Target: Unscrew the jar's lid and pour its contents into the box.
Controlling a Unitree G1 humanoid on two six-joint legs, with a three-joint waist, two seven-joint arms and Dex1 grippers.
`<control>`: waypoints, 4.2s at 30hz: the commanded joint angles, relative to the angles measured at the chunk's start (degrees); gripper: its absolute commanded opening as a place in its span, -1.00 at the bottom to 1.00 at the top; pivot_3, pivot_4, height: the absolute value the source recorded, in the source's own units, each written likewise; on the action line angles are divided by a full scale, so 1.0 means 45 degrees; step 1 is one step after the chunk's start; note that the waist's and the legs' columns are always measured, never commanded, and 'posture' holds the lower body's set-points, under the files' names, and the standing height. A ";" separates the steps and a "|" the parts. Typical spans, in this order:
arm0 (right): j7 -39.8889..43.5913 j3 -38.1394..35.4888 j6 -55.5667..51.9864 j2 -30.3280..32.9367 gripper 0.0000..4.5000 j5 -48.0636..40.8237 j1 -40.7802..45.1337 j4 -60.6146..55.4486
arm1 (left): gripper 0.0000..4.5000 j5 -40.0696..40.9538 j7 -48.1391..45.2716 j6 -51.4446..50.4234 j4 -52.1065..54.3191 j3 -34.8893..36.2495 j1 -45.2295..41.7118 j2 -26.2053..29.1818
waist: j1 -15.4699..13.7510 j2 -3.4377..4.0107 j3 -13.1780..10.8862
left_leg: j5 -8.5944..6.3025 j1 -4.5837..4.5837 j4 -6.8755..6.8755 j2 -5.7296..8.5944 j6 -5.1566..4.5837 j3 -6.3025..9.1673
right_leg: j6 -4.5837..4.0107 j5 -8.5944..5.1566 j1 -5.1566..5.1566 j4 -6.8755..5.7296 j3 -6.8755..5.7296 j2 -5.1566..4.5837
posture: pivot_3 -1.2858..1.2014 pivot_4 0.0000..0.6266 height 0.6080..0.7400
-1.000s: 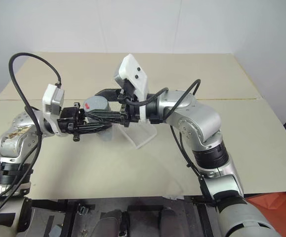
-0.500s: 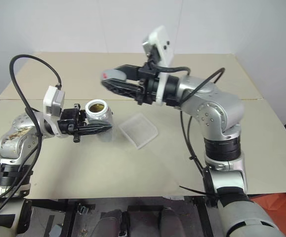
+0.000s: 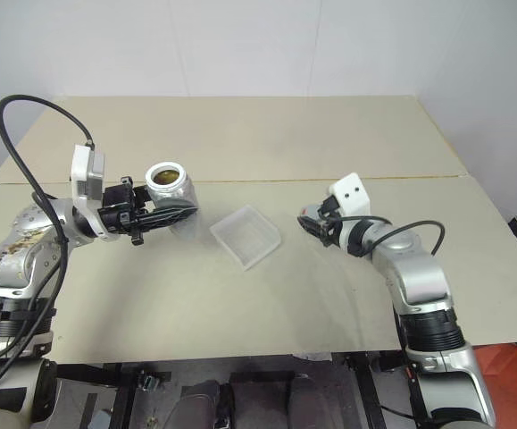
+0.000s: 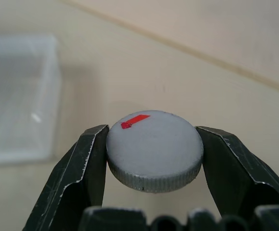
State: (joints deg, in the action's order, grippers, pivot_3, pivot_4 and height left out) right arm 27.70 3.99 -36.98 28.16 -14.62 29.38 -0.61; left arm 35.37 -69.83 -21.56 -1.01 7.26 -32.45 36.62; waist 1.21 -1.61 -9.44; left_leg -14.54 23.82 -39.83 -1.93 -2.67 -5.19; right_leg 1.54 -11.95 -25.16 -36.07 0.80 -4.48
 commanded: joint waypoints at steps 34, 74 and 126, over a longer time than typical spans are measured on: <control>0.5005 -0.0421 -0.5130 0.2906 0.98 -0.4741 0.3300 -0.3774 | -0.14 -2.7044 2.5010 1.2614 -1.0803 -1.3692 -0.9391 -0.0715 | -0.0572 -0.0003 -0.0002 | -0.0021 0.0147 -0.0022 0.0020 -0.0036 -0.0107 | 0.0044 0.0052 -0.0071 0.0046 -0.0051 -0.0032 | 0.03 -0.52 1.00; 0.3859 -0.1219 -0.3725 0.2742 0.98 -0.4816 0.1953 -0.4589 | -0.14 -0.3960 1.2210 -0.2858 -0.0513 -0.0187 -0.2289 -0.3785 | -0.0150 0.0003 0.0002 | -0.0026 0.0086 -0.0177 0.0012 -0.0048 0.0046 | 0.0064 0.0060 0.0016 -0.0008 -0.0038 -0.0025 | 0.03 -0.52 1.00; 0.3984 -0.1257 -0.3115 0.3019 0.98 -0.4756 0.2379 -0.4364 | -0.14 -0.4849 1.1212 0.1145 -0.1042 -0.1254 -0.1132 -0.3107 | -0.0146 0.0014 0.0008 | -0.0045 0.0092 -0.0204 0.0014 -0.0080 0.0022 | 0.0076 0.0069 0.0028 -0.0019 -0.0038 -0.0044 | 0.03 -0.52 1.00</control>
State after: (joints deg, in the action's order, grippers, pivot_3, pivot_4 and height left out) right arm 45.40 -0.73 -52.84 41.33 -36.13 38.66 -19.40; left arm 11.09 -18.40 -13.75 -9.15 0.33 -38.82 23.12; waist 0.55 -1.55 -9.40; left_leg -14.74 24.21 -40.74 -1.85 -3.02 -5.08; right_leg 1.88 -11.64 -25.02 -36.16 0.63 -4.67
